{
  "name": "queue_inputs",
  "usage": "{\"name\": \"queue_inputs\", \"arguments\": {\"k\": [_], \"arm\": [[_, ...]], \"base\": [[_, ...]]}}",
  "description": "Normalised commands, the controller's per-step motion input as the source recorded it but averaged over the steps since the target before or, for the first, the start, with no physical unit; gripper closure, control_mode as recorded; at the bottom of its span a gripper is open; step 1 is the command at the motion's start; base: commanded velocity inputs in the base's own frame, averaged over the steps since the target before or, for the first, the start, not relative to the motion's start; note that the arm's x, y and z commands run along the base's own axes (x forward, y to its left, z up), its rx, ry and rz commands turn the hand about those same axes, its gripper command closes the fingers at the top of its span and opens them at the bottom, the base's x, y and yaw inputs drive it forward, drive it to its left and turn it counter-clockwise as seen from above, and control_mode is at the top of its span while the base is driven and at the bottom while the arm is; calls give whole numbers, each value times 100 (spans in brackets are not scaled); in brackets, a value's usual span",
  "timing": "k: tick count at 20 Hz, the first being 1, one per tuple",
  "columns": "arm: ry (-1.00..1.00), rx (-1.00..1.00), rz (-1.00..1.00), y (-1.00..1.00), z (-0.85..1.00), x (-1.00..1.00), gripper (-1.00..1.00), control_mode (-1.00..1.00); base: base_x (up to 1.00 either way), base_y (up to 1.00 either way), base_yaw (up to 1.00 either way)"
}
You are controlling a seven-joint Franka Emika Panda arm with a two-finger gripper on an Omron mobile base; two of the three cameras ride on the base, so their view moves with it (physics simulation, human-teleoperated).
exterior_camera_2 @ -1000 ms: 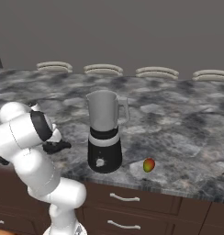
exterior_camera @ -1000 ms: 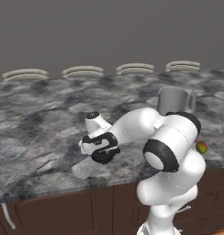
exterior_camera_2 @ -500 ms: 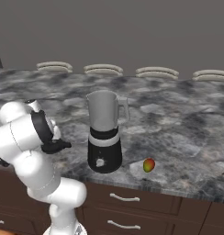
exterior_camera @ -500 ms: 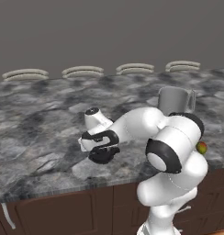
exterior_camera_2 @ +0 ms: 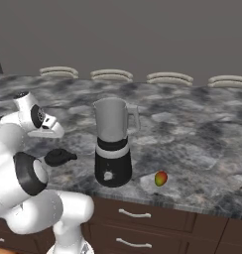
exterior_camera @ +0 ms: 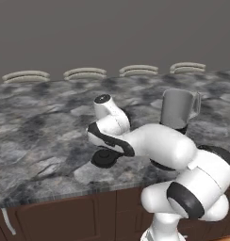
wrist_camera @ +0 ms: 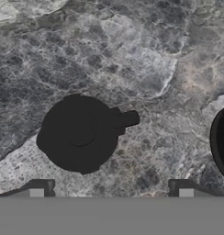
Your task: Open the blender lid, put the mango in the blender, close the lid, and start the blender.
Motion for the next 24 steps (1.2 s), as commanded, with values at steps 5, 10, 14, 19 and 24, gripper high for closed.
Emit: {"name": "queue_inputs", "arguments": {"k": [5, 10, 14, 19, 24], "arm": [[-13, 2, -4, -71, 75, -50, -100, -100], [-7, 0, -6, -97, 61, -45, -100, -100], [-1, 2, -8, -100, 26, -47, -100, -100], [1, 3, -9, -100, 7, -32, -100, -100], [3, 7, -8, -100, -10, -1, -100, -100]], "base": [[0, 0, 0], [0, 0, 0], [0, 0, 0], [0, 0, 0], [0, 0, 0]]}}
